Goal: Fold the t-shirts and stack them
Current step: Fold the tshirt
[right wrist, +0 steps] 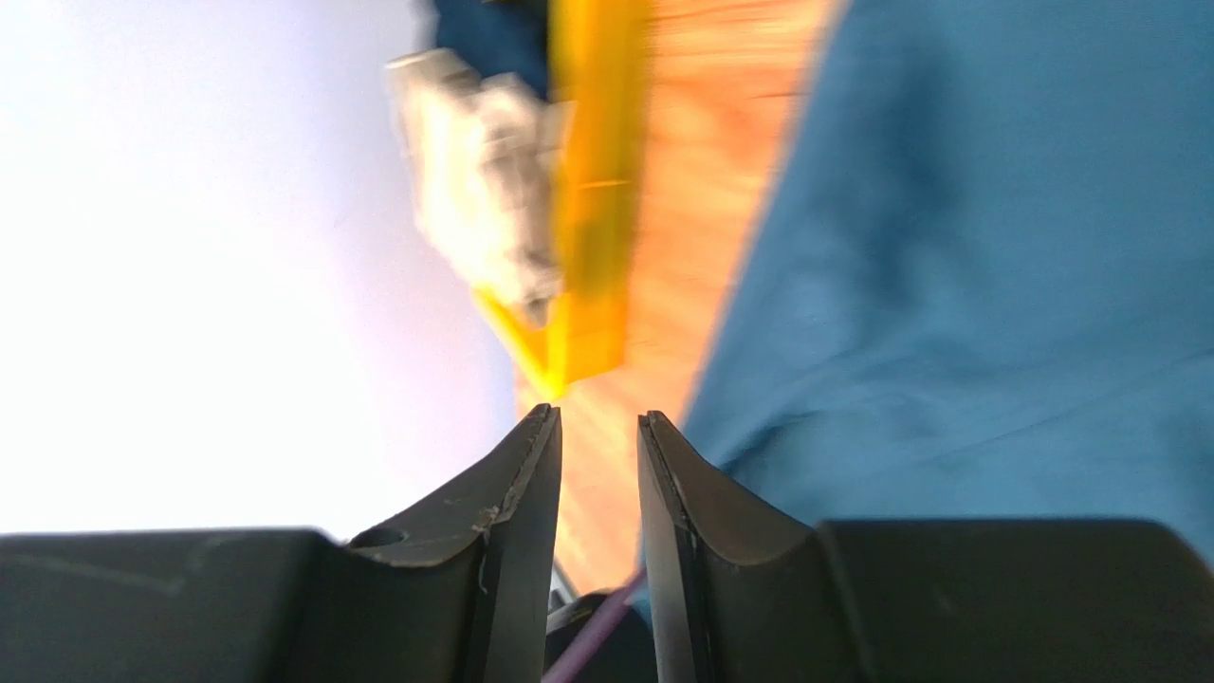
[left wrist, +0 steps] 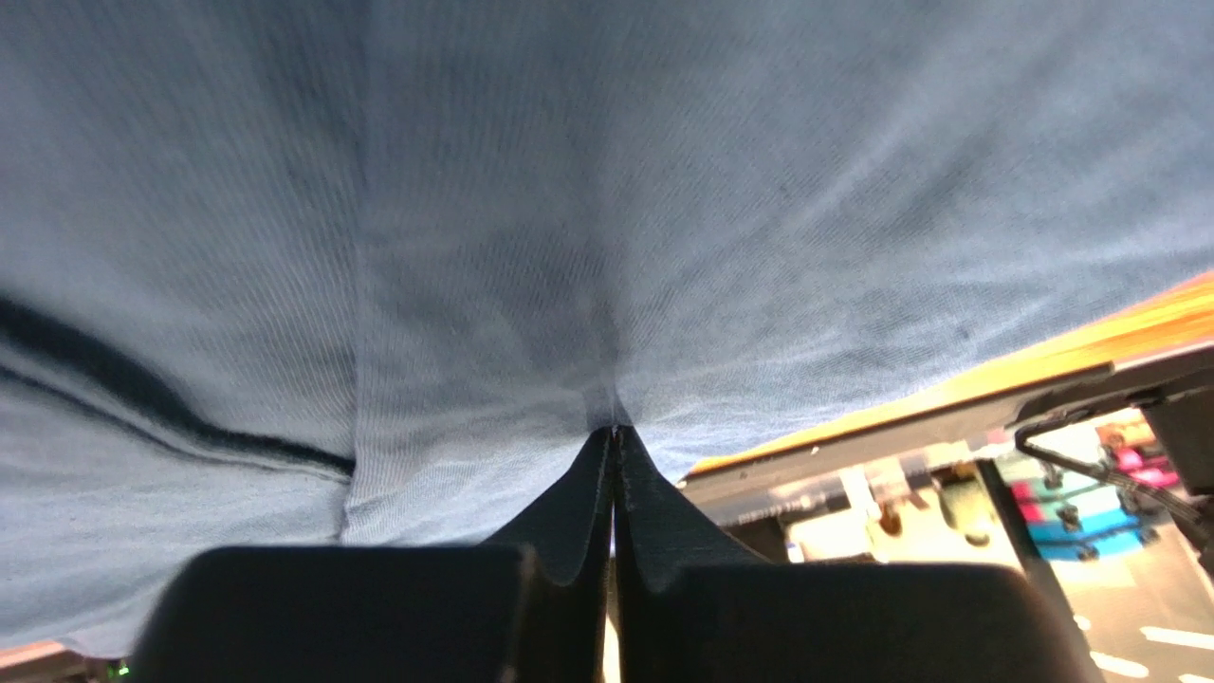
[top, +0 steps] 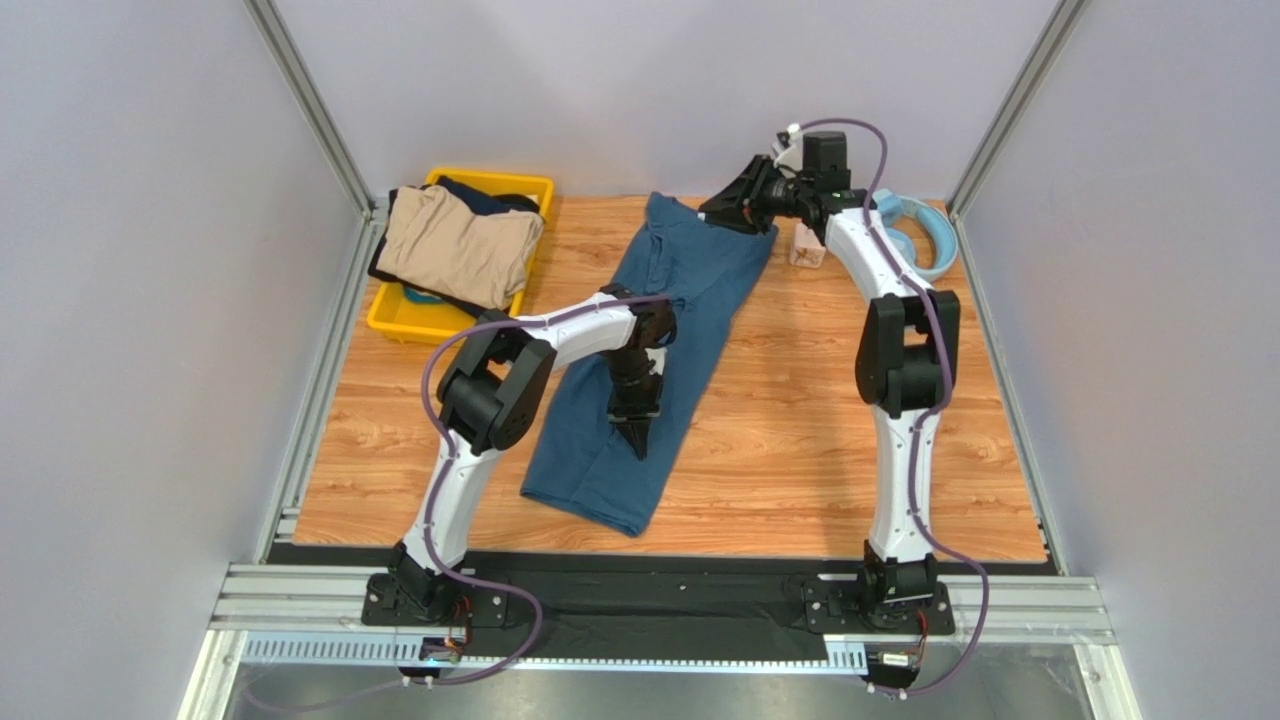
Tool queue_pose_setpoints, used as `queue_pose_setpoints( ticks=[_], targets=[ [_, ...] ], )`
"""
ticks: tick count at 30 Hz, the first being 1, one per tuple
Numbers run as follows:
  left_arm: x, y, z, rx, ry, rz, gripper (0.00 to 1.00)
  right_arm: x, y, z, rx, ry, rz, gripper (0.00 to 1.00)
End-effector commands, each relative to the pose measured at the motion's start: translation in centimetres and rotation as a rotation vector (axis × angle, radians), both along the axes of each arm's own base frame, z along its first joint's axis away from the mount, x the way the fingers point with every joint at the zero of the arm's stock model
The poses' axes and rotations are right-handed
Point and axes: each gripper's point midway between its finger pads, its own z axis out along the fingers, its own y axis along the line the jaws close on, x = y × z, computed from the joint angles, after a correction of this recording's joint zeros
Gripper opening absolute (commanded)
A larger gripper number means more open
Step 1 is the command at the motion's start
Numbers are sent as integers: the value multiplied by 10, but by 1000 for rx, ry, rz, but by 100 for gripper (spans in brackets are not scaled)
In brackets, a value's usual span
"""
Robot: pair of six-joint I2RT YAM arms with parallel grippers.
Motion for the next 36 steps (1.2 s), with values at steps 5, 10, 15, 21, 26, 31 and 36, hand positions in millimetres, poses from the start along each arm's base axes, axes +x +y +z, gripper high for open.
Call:
queue_pose_setpoints(
  ticks=[5, 10, 15, 21, 26, 31, 36],
  targets=[
    [71, -2, 17, -60, -367, -48, 28, -79, -9, 54, 19, -3, 83, 33],
    [84, 30, 77, -153, -509, 42, 37, -166, -26, -11, -182, 170, 176, 34],
    [69, 78, 100, -156, -546, 107, 44, -268, -32, -79, -289, 395, 260, 34],
    [42, 128, 78, -104, -448, 111, 46, -349, -30, -121, -369, 537, 369, 34],
    [31, 151, 54, -146, -323, 214, 46, -370, -20, -137, -360, 553, 377, 36],
    [23, 174, 40, -170, -236, 269, 46, -379, 4, -145, -301, 498, 404, 44],
    [12, 184, 30, -138, -217, 248, 46, -382, 29, -161, -322, 483, 453, 46]
  ],
)
